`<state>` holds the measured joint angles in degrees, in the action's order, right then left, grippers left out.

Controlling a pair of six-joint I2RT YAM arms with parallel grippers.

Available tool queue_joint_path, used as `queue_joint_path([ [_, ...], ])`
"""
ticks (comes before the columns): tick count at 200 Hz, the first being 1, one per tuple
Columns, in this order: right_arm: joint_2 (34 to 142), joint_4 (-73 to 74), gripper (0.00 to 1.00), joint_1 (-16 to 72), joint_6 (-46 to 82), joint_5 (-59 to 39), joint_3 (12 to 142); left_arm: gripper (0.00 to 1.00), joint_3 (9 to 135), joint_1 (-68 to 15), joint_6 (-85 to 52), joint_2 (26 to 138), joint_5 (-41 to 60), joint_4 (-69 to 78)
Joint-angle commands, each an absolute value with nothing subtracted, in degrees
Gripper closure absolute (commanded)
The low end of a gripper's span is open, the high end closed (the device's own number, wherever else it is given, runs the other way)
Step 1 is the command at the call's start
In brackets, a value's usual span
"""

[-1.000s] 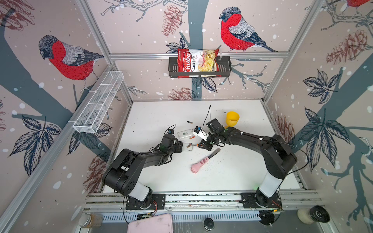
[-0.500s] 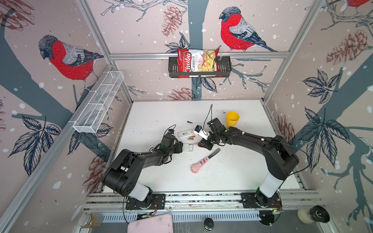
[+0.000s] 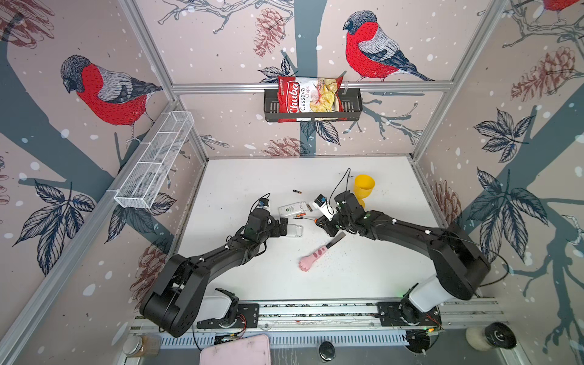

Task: Unload the batteries from the remote control
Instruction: 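Lift the screwdriver away from the emptied remote while the left gripper draws back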

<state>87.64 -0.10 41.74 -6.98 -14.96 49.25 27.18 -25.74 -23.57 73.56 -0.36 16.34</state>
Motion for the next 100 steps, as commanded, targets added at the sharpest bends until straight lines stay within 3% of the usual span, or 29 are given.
queue_joint_path([
  [1,82.5,8.6,0.99,42.1,-1.6,-9.8,44.6,0.03,26.9,-25.8,-23.0,70.1,-0.8,15.7],
  [56,69.9,14.9,0.94,38.9,7.9,-0.4,31.0,0.03,22.8,-26.3,-23.8,62.2,1.9,19.8],
  [100,69.0,24.3,0.95,34.2,14.5,-2.9,23.3,0.03,21.4,-27.8,-23.1,60.0,1.1,20.3],
])
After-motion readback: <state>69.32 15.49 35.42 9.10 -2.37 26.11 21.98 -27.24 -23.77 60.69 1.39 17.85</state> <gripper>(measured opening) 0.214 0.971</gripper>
